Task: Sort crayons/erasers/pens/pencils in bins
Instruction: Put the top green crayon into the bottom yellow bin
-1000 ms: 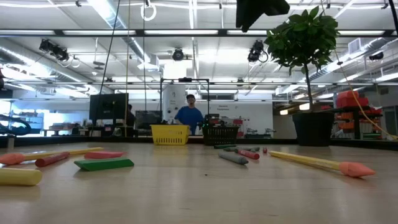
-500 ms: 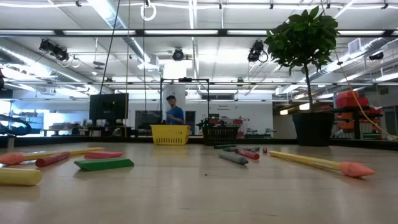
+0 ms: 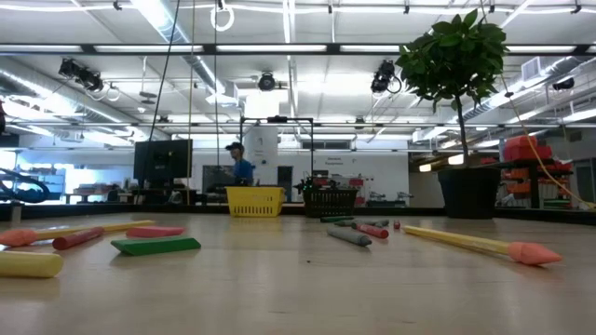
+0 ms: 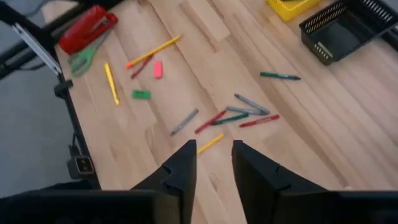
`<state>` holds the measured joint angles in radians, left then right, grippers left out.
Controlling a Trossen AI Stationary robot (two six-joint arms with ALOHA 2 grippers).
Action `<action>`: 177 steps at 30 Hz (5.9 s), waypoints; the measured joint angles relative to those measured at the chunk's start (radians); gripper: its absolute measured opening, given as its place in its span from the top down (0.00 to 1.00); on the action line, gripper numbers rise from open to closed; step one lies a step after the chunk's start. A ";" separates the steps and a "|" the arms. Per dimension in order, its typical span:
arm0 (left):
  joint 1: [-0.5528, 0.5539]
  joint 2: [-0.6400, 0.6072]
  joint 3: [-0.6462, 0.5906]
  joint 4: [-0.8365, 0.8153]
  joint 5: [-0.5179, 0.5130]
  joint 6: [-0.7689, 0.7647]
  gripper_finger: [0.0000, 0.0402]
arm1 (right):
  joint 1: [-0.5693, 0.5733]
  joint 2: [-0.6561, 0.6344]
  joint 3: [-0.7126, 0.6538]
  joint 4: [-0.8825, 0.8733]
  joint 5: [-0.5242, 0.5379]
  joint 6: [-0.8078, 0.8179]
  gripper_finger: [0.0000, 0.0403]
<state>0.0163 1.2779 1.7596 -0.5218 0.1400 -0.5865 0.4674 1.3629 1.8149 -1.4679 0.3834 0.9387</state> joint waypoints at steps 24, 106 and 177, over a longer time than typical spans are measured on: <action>0.177 0.168 -0.001 -0.343 -0.162 0.157 0.96 | -0.036 0.018 -0.219 0.095 0.190 0.304 0.62; 0.346 -0.550 -0.958 0.310 0.029 -0.224 0.94 | -0.774 0.491 -0.515 0.880 -0.718 -1.525 0.60; 0.208 -0.552 -0.958 0.217 0.014 -0.371 0.97 | -0.792 0.406 -0.448 0.801 -0.665 -1.085 0.93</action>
<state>0.2248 0.7261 0.8013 -0.3050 0.1537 -0.9577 -0.3243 1.7689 1.3674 -0.6665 -0.2814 -0.1459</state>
